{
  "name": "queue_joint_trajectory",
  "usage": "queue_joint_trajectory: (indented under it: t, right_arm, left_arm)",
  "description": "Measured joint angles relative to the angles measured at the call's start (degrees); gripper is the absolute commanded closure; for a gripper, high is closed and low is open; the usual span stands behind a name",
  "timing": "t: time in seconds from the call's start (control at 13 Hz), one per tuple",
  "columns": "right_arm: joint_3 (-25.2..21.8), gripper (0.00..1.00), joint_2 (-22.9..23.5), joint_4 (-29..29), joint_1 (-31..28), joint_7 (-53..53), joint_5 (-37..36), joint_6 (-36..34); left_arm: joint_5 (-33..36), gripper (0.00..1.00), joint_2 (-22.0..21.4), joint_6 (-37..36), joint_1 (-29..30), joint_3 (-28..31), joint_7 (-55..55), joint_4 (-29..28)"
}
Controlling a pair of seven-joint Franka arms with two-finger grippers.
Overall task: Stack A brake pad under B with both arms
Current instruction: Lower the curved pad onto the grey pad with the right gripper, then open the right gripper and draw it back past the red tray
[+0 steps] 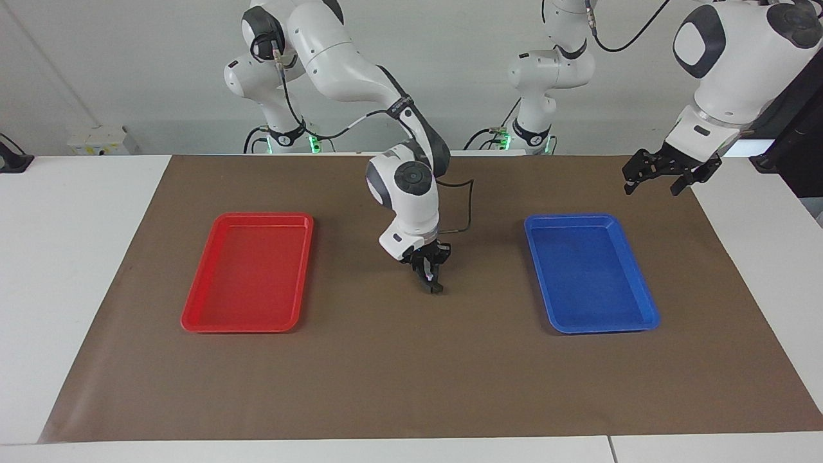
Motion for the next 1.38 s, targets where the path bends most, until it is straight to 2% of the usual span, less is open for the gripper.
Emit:
queue_joint_trajectory:
  t: [0.38,0.54,0.69,0.85,1.38]
  right_arm:
    - [-0.24,0.01,-0.95,1.18,0.88,2.47,0.05,-1.36]
    - [-2.17,0.01,-4.43,1.56,0.2,2.82,-2.05,-3.39]
    - [-3.75,0.01,-10.24,1.76,-4.13,1.68,-7.41,-6.95]
    - [-3.99,0.01,-15.94,1.72,-10.39,-4.19,-10.45,-11.93]
    - [-4.05,0.01,-27.32,1.59,-24.13,-19.55,-12.56,-25.08]
  left_arm:
    - [0.0,0.0,0.0,0.0,0.0,0.0,-0.02,0.0]
    - [0.0,0.0,0.0,0.0,0.0,0.0,-0.03,0.0]
    - [0.0,0.0,0.0,0.0,0.0,0.0,-0.03,0.0]
    - [0.0,0.0,0.0,0.0,0.0,0.0,-0.03,0.0]
    - [0.0,0.0,0.0,0.0,0.0,0.0,-0.03,0.0]
